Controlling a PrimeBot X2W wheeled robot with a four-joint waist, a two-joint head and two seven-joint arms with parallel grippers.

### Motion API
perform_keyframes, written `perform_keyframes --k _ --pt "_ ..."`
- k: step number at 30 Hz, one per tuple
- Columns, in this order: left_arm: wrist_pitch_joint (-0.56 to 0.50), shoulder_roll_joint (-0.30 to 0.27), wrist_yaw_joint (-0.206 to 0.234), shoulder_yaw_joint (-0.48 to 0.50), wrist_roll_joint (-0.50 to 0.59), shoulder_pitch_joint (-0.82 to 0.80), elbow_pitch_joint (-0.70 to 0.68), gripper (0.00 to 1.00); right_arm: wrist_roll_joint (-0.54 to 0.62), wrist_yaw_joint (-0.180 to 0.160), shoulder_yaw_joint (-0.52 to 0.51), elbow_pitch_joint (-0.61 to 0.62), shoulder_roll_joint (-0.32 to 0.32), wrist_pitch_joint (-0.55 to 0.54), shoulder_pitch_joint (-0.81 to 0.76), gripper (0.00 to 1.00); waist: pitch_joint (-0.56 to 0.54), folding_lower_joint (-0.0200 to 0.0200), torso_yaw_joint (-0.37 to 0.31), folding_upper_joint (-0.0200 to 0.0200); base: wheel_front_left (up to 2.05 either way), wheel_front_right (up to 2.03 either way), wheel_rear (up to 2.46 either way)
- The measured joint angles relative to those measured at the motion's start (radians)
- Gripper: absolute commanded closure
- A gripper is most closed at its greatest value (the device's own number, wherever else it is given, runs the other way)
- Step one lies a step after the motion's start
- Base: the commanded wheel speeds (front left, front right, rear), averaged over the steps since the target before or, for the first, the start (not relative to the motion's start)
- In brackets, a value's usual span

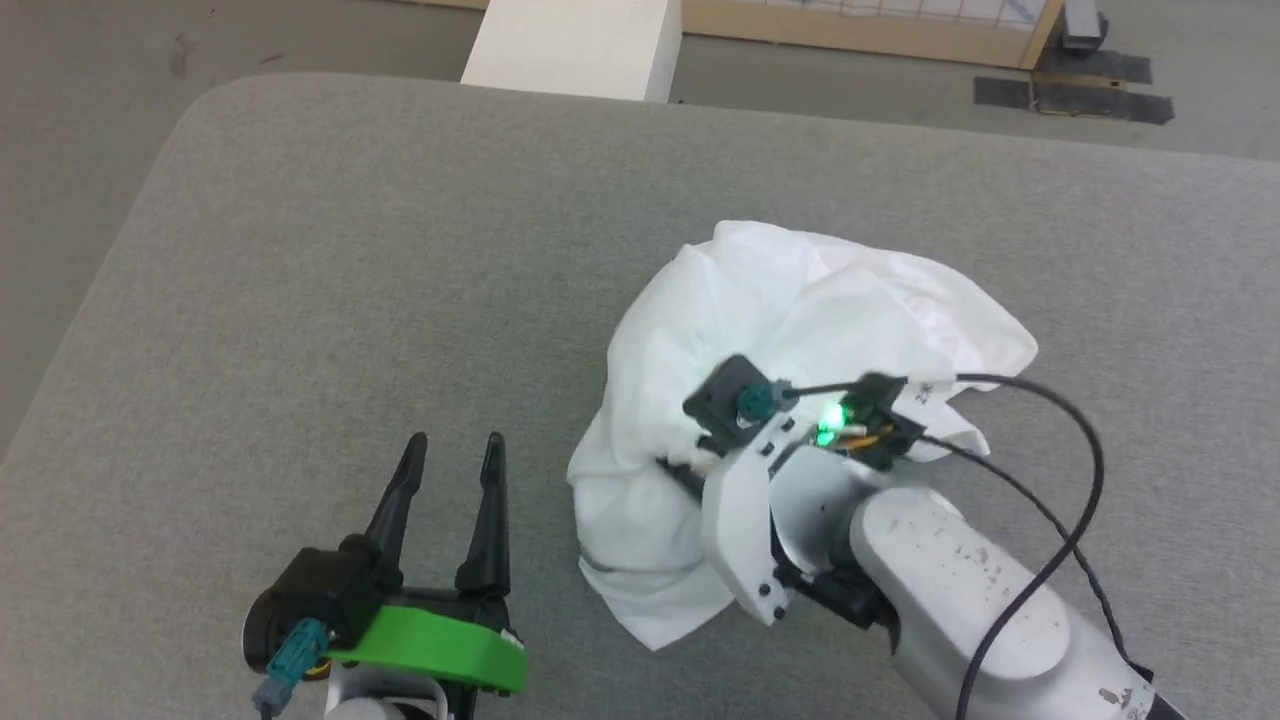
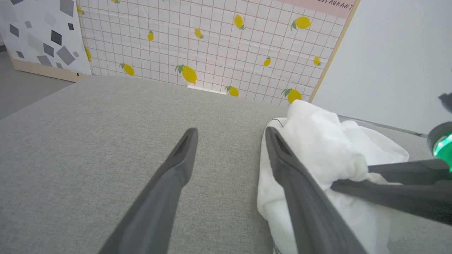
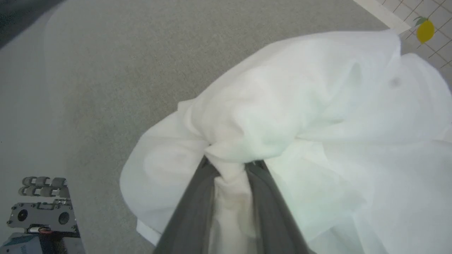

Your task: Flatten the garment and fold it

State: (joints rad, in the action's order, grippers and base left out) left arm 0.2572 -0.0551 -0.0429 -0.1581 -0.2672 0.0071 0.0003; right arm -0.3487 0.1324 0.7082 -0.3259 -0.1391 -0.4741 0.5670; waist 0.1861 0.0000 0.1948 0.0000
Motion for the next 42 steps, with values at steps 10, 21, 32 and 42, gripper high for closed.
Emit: perform_keyframes --k 10,21,32,42 --pt "0.000 0.000 0.004 0.001 -0.007 -0.007 0.008 0.00 -0.039 0.000 -0.121 -0.005 -0.058 0.096 0.003 0.00 0.011 0.0000 0.003 0.0000 0.00 0.00 0.00" --pt "0.000 0.000 0.008 0.024 0.002 -0.007 -0.019 0.00 0.031 0.000 -0.442 0.224 -0.210 -0.015 -0.163 0.00 0.039 0.0000 -0.023 0.0000 0.00 0.00 0.00" --pt "0.000 0.000 -0.010 0.020 0.013 -0.040 -0.015 0.00 0.069 0.000 -0.444 0.245 -0.224 -0.071 -0.287 0.51 0.114 0.0000 -0.002 0.0000 0.00 0.00 0.00" --pt "0.000 0.001 -0.013 0.041 0.023 -0.043 -0.003 0.00 0.115 0.000 -0.452 0.173 -0.194 0.012 -0.239 1.00 0.110 0.0000 0.000 0.0000 0.00 0.00 0.00"
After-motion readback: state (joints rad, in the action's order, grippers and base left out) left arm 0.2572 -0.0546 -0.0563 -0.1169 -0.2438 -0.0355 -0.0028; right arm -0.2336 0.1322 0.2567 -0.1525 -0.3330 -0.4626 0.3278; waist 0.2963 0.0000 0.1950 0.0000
